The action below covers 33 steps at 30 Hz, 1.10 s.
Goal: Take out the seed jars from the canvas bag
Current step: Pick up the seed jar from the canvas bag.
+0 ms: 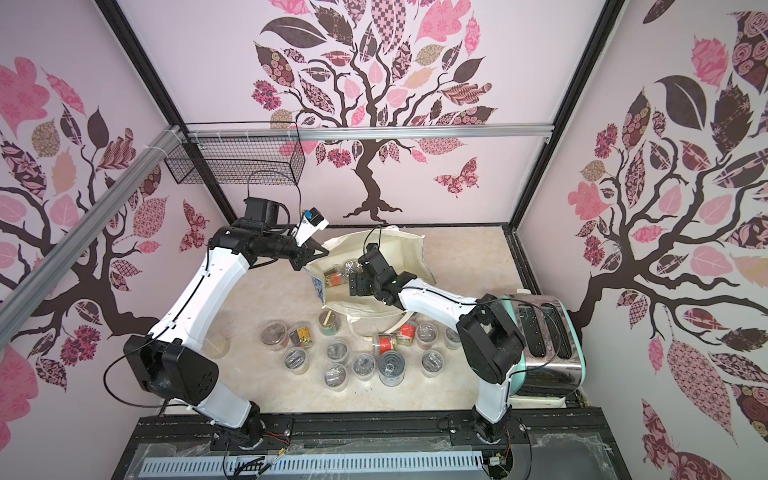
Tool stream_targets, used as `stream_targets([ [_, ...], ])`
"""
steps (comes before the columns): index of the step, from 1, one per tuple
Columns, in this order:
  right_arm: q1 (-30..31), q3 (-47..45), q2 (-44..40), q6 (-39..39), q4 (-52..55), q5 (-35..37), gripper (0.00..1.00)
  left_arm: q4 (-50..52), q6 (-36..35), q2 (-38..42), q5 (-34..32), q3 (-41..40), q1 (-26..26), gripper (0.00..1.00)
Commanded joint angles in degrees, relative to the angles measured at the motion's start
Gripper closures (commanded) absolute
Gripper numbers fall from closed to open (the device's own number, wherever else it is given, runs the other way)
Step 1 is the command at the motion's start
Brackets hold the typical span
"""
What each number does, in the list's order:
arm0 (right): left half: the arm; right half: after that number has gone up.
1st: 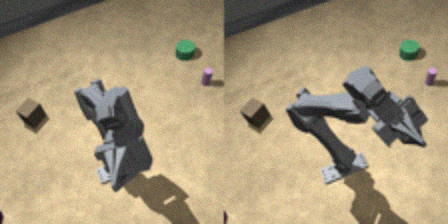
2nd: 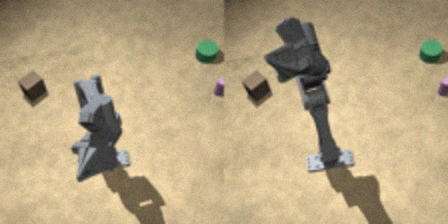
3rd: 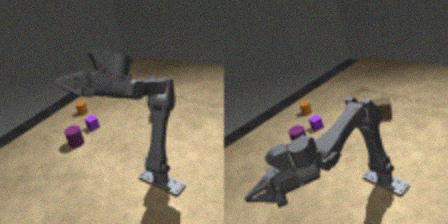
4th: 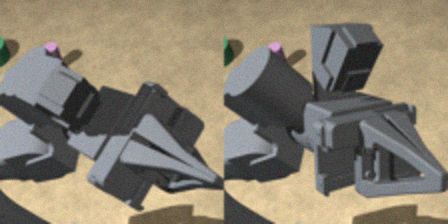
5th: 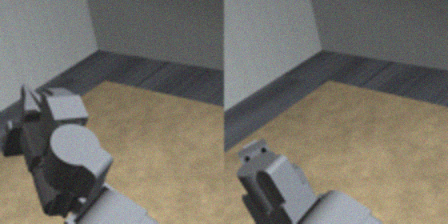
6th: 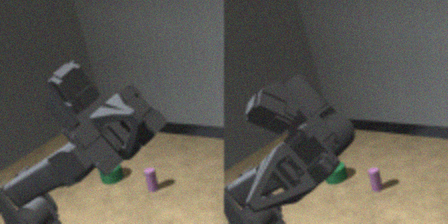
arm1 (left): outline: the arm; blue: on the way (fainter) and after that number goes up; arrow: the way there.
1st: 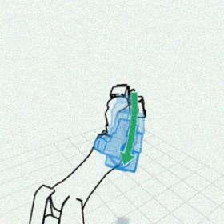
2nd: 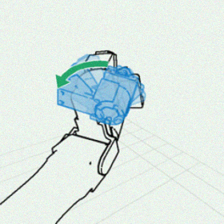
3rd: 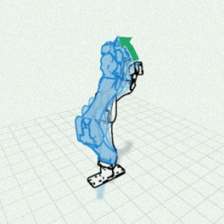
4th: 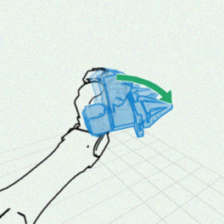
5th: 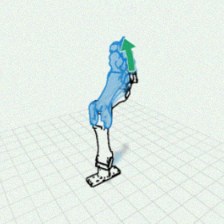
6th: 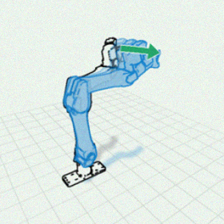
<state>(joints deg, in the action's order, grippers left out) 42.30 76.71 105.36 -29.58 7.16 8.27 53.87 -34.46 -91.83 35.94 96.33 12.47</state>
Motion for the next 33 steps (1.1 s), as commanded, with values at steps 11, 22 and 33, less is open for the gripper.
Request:
stream_targets([
  [11, 0.15, 5.33, 11.83, -20.95, -13.55, 3.56, 0.04, 3.34, -6.07, 3.01, 5.02, -3.19, 0.23, 1.0],
  [22, -0.35, 13.53, 21.47, -22.08, -14.08, 7.22, 0.0, 3.49, -5.16, 3.23, 5.7, -2.21, 0.19, 1.0],
  [33, -1.61, 19.97, 28.89, -23.57, -8.04, 6.73, 0.0, 5.04, -6.58, 3.16, 5.25, -1.89, 0.2, 1.0],
])
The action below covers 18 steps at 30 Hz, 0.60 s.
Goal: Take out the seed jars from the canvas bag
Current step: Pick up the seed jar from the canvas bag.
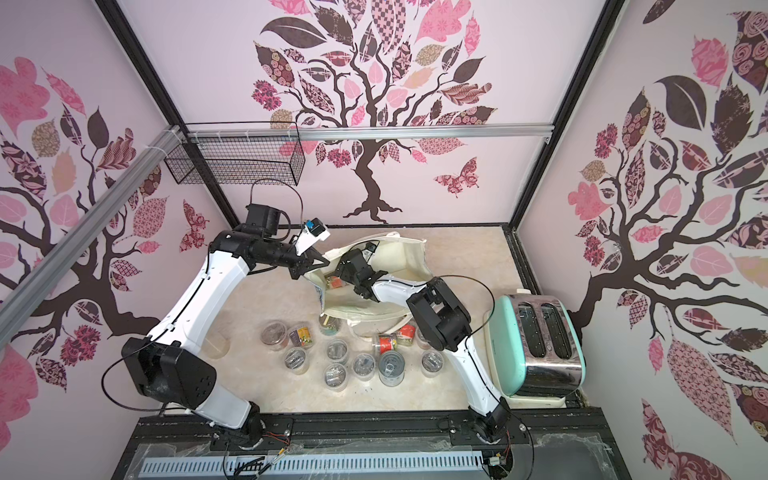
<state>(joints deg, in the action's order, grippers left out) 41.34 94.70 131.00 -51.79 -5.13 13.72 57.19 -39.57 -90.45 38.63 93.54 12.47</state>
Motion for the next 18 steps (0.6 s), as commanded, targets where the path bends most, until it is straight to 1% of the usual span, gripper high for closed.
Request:
stream_targets([
  [1, -0.87, 2.07, 3.5, -1.67, 4.85, 1.4, 0.01, 1.7, -1.52, 1.71, 2.22, 1.06, 0.24, 1.0],
  [5, -1.58, 2.86, 3.76, -2.61, 6.55, 1.69, 0.05, 2.06, -1.41, 1.48, 2.27, 1.47, 0.21, 1.0],
  [7, -1.95, 2.73, 3.65, -3.61, 6.57, 1.04, 0.1, 2.26, -1.59, 1.34, 2.29, 1.61, 0.19, 1.0],
  [11, -2.24, 2.07, 2.91, -3.79, 6.01, -0.58, 0.16, 2.53, -1.56, 1.24, 1.25, 1.84, 0.25, 1.0],
  [15, -2.23, -1.59, -0.72, -2.89, 2.66, -0.85, 0.2, 2.77, -2.18, 1.27, 0.55, 1.56, 0.19, 1.0],
  [18, -2.47, -3.17, -3.22, -1.77, 2.22, -1.66, 0.21, 2.75, -2.0, 1.13, -0.05, 1.6, 0.23, 1.0],
])
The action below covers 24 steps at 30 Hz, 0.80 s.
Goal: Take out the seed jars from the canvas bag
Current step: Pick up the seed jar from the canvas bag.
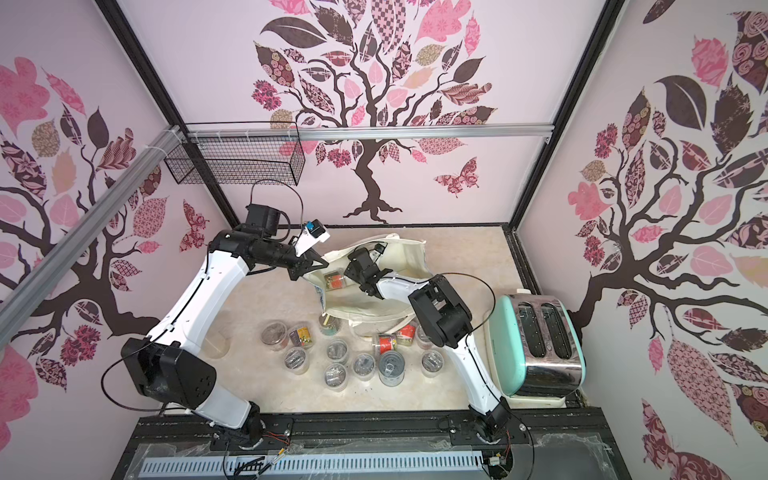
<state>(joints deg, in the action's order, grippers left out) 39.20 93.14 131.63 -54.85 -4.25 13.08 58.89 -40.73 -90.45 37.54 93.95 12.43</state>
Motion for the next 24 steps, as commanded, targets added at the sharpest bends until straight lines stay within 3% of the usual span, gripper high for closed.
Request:
stream_targets([
  [1, -0.45, -2.05, -4.63, 1.69, 1.56, -1.48, 0.22, 1.11, -0.84, 1.07, 1.13, 1.23, 0.24, 1.0],
  [11, -0.76, -10.39, -17.03, 8.31, 2.52, -4.12, 0.23, 1.29, -1.0, 0.46, -0.31, 1.87, 0.24, 1.0],
  [19, -0.79, -12.55, -28.65, 16.74, 11.33, -11.92, 0.24, -4.92, 6.11, -0.73, -8.23, 2.34, -0.85, 1.0],
  [24, -0.76, -11.25, -34.98, 23.68, 19.06, -16.67, 0.24, -10.26, 13.28, -2.46, -8.32, 3.59, -2.94, 1.0],
])
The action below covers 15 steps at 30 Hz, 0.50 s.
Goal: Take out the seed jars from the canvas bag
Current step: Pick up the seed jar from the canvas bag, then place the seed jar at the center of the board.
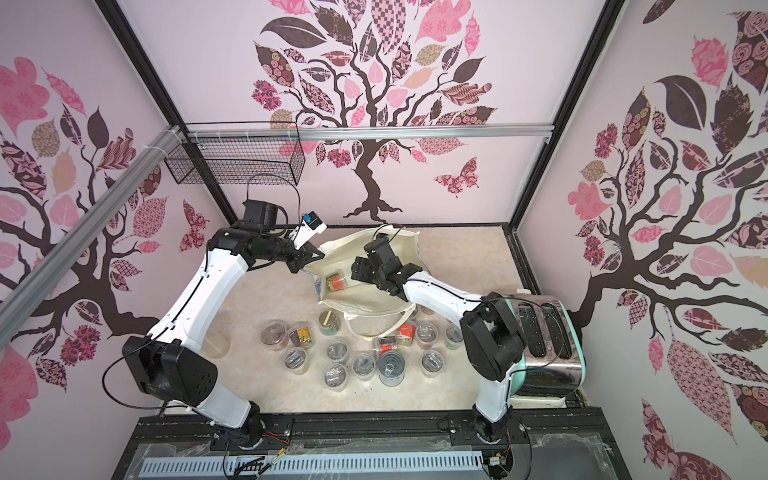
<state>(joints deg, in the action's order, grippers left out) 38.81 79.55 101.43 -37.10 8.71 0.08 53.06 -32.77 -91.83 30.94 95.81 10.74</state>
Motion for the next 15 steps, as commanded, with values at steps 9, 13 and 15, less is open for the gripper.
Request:
stream_targets([
  [9, -0.35, 7.52, -12.21, 16.02, 19.63, -12.8, 0.24, -12.18, 13.8, -5.89, -5.81, 4.58, -4.22, 1.0],
  [13, -0.28, 9.37, -14.0, 20.86, 25.14, -18.72, 0.24, -13.54, 18.76, -9.1, -7.29, 8.59, -6.25, 1.0],
  [15, 0.15, 9.15, -14.62, 22.44, 26.83, -20.55, 0.24, -14.1, 19.65, -10.18, -9.19, 10.18, -6.66, 1.0],
])
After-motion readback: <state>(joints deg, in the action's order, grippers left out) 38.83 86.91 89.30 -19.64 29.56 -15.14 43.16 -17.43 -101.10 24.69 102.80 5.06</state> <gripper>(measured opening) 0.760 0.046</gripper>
